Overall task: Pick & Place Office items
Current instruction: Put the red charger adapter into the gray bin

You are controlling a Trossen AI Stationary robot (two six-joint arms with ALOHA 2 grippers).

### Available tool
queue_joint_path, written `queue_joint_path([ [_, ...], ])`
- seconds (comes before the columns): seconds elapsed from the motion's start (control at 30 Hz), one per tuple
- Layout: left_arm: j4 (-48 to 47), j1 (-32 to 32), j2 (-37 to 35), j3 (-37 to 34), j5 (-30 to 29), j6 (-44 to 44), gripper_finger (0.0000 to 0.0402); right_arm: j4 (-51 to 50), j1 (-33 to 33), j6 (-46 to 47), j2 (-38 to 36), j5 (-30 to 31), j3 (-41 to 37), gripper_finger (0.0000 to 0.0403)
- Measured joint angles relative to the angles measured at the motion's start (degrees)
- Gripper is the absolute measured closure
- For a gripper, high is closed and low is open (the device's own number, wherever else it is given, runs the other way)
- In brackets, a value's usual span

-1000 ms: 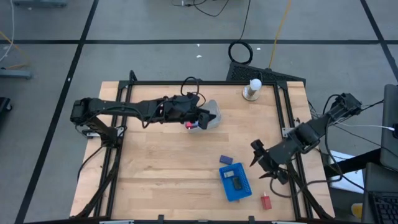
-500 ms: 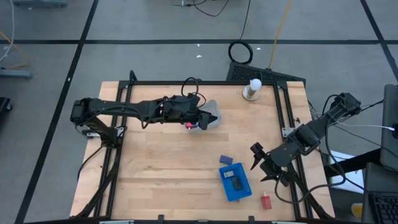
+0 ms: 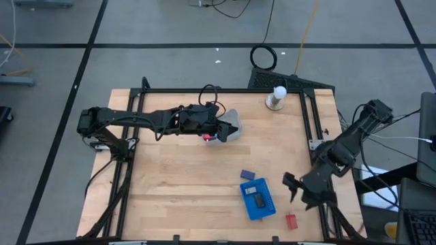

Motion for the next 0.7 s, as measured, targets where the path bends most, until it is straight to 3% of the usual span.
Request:
queue_joint_path([
  [0.23,0.09,0.0,0.0,0.0,-0.02,-0.02,0.0158,-4.64,5.72,-4.54,3.4,0.28,-0.08,0.0149],
  [0.7,0.15,0.0,0.0,0.0,-0.04,-0.04,0.0158,-3.23,12.46,-7.99,12.65,4.94,-0.09,0.0149],
])
